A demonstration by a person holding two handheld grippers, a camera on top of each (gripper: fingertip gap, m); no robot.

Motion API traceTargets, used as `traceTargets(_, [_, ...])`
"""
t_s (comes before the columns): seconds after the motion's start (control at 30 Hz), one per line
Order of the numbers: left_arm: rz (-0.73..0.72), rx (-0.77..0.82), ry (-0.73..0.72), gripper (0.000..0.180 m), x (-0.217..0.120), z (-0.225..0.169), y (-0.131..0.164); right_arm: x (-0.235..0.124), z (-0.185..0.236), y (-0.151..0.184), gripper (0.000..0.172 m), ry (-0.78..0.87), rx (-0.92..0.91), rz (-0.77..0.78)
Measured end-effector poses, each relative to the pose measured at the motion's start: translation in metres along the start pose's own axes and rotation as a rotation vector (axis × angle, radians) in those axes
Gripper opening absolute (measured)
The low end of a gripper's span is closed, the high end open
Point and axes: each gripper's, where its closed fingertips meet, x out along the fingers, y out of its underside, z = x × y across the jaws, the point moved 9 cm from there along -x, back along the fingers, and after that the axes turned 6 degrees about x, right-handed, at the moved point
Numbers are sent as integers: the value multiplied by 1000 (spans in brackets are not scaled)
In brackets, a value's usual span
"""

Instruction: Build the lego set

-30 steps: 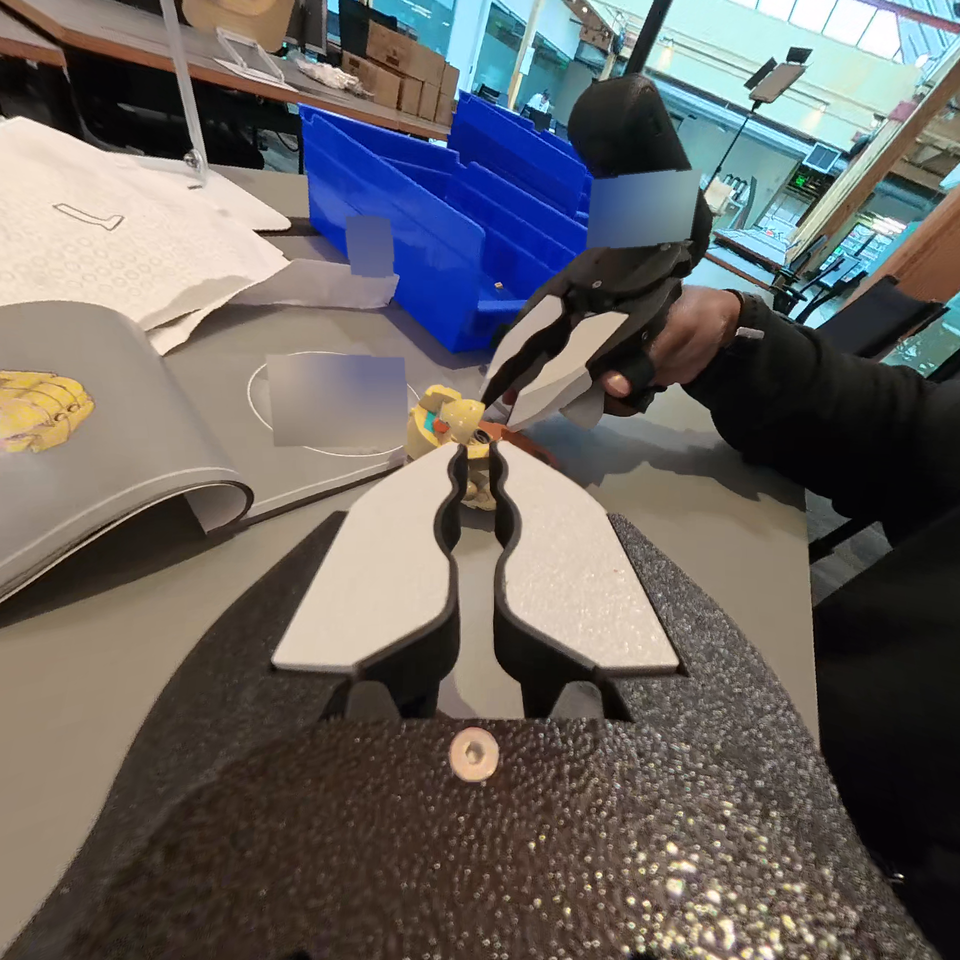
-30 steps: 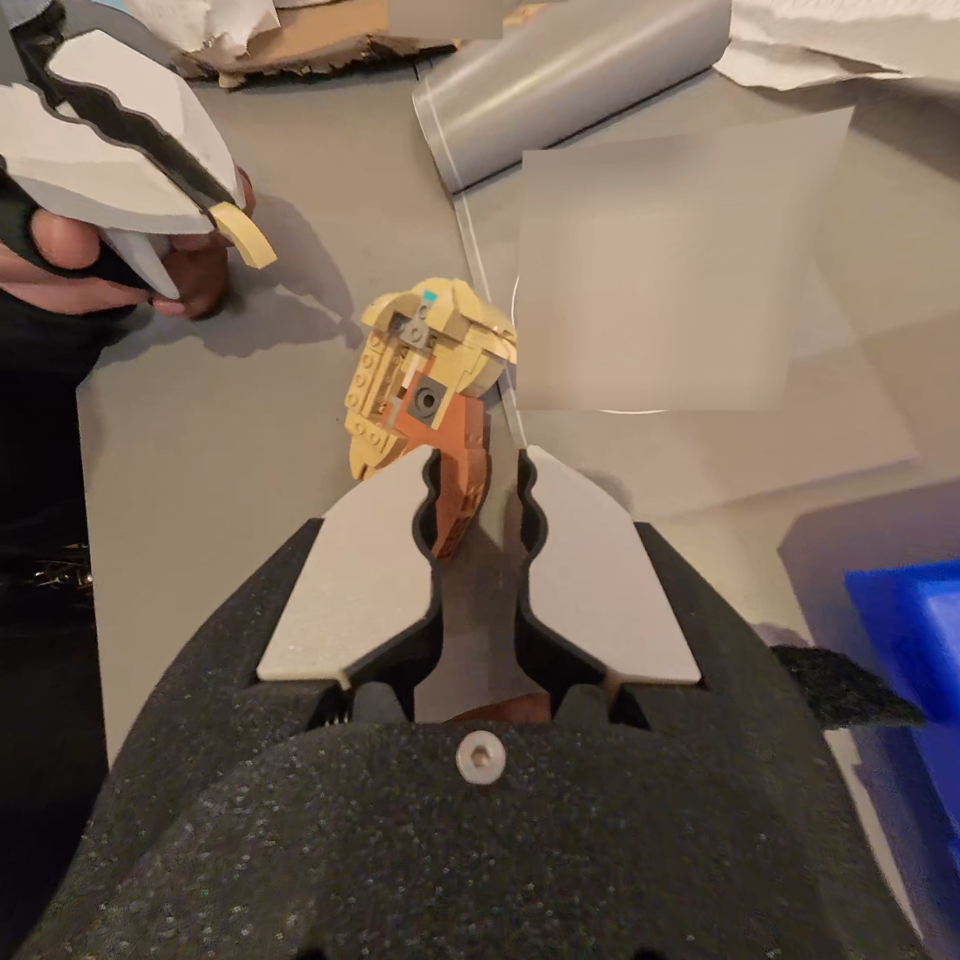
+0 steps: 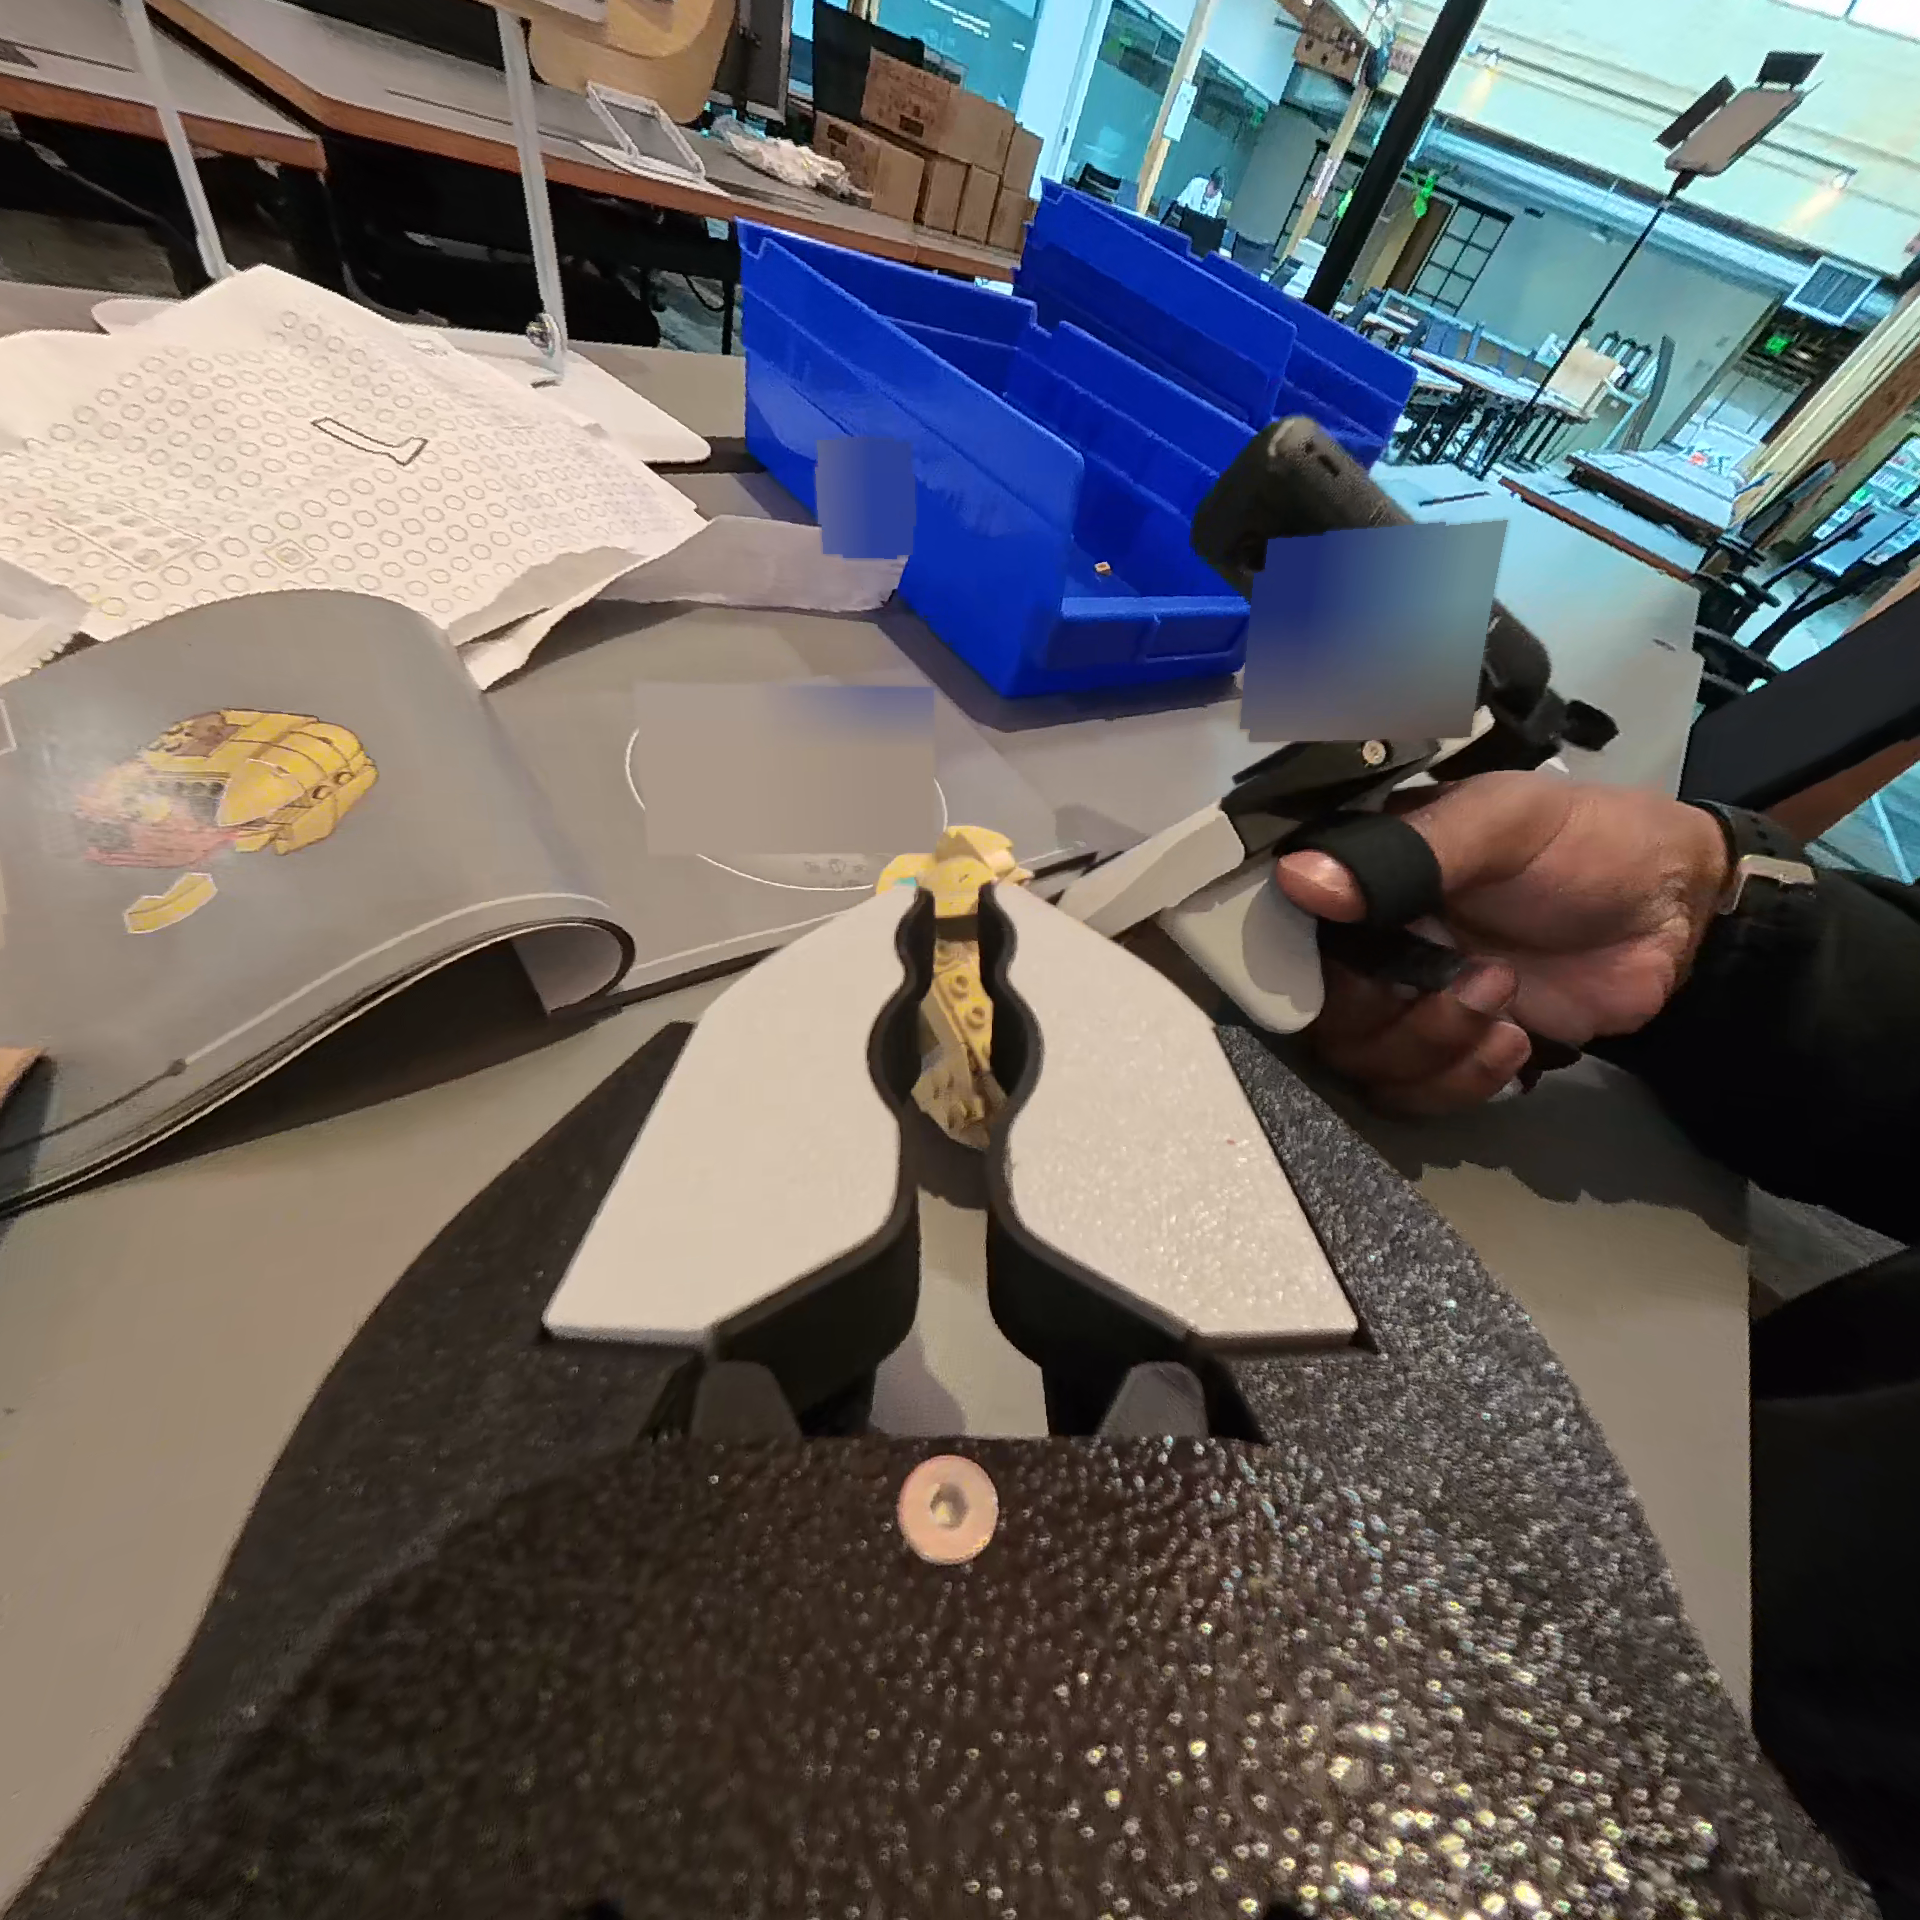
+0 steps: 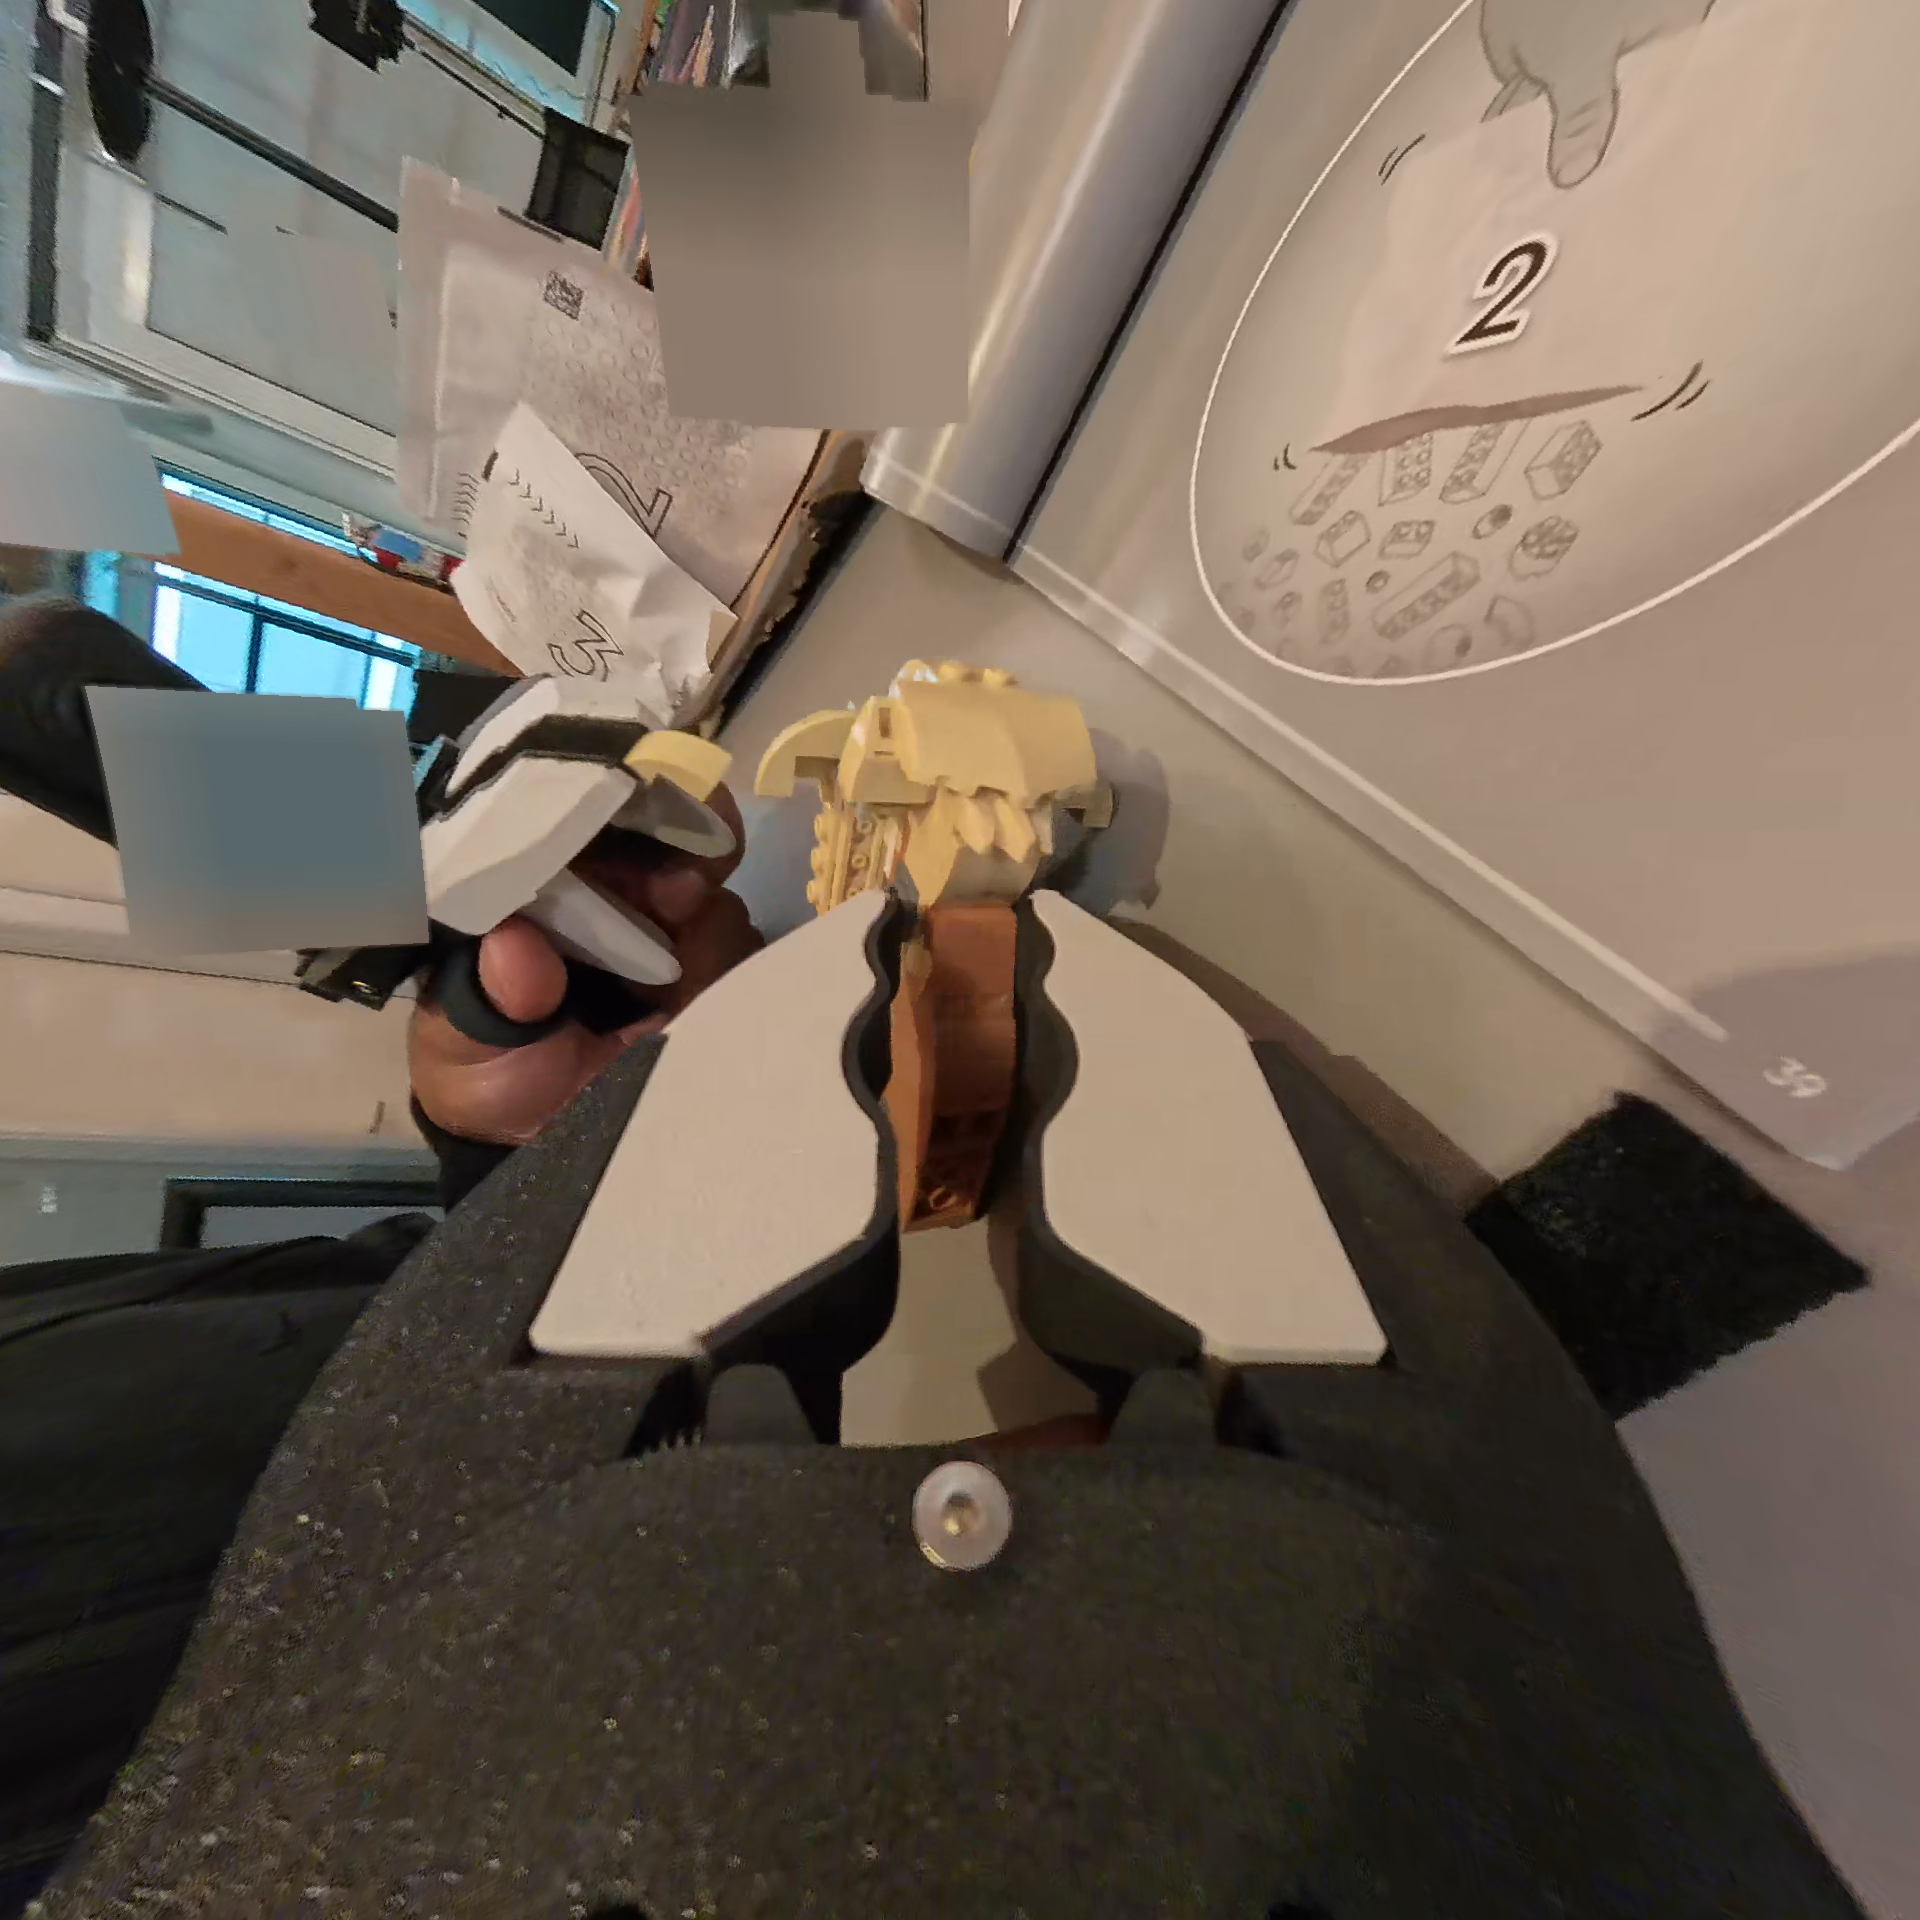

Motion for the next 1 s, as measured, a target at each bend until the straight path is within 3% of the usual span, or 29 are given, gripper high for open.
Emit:
traceTargets(0.17, [-56, -24, -36, 7, -6, 3, -1, 11, 3, -1, 20, -21, 15, 21])
traceTargets(0.4, [-176, -21, -106, 7, -15, 0, -3, 18, 14, 0, 17, 37, -78, -68])
traceTargets(0.57, [-168, 7, -144, 7, -14, -3, -3, 22, 18, 3, 17, 49, -121, -56])
traceTargets(1.0, [-63, -48, -148, 7, -21, -3, 4, 26, 8, -4, 22, -76, -17, 108])
